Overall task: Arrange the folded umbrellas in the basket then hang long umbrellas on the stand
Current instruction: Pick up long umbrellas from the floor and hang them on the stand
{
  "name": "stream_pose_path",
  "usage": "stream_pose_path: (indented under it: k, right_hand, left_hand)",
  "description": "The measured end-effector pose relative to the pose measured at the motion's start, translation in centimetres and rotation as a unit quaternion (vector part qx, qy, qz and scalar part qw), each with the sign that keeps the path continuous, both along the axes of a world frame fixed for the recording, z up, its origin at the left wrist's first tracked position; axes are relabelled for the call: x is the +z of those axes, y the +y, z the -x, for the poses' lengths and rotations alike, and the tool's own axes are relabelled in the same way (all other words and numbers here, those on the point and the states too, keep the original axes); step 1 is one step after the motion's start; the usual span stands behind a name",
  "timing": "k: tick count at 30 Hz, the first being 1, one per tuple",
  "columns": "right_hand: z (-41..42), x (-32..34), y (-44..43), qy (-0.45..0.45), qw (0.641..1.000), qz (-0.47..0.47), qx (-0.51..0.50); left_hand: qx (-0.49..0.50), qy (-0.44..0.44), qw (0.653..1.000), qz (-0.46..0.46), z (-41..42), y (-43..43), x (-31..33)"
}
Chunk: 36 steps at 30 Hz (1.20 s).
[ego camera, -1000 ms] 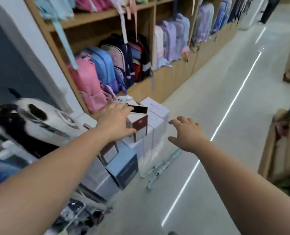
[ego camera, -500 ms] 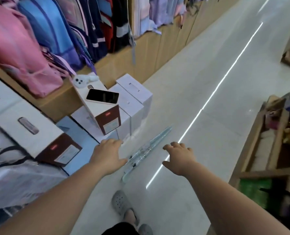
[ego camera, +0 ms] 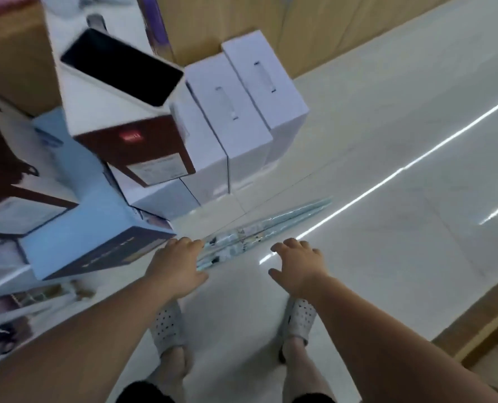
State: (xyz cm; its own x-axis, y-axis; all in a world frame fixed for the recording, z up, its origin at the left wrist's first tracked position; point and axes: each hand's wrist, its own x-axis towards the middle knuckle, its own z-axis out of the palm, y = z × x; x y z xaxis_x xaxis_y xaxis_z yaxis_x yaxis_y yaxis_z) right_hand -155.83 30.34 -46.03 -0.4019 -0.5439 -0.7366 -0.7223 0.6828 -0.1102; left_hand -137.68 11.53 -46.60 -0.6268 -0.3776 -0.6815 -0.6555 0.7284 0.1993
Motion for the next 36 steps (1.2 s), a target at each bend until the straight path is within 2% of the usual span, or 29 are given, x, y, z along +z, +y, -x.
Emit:
stream_pose_path:
  k: [6, 12, 18, 21, 27, 32, 36]
  right_hand:
    - [5.3, -17.5, -2.9, -0.026, 0.995, -0.026, 0.095]
    - [7.7, -32.6, -3.7, -0.034, 0.997, -0.021, 0.061]
    - [10.0, -43.0, -4.5, -0.022, 0.998, 0.041, 0.051]
    - [10.9, -45.6, -5.5, -0.015, 0.995, 0.063, 0.077]
    - [11.6, -47.4, -6.6, 0.008, 0.989, 0.03, 0.147]
    - [12.0, -45.8, -6.6, 0.027, 0.982, 0.038, 0.181]
    - [12.8, -42.7, -5.8, 0.03, 0.98, 0.068, 0.183]
  left_hand:
    - [0.061, -0.013, 0.998, -0.019, 3.0, 0.8, -16.9]
    - [0.176, -0.01, 0.982, -0.068, 3.9, 1.5, -30.4]
    - [0.143, -0.021, 0.989, -0.029, 5.8, 0.1, -40.4]
    - [0.106, -0.021, 0.994, -0.008, 7.6, -0.9, -43.5]
    - [0.084, -0.043, 0.995, -0.039, 8.9, -1.6, -46.6]
    - [0.068, -0.022, 0.997, -0.028, 8.6, -1.0, -46.3]
    - [0.104, 0.017, 0.994, -0.041, 8.6, -0.4, -43.5]
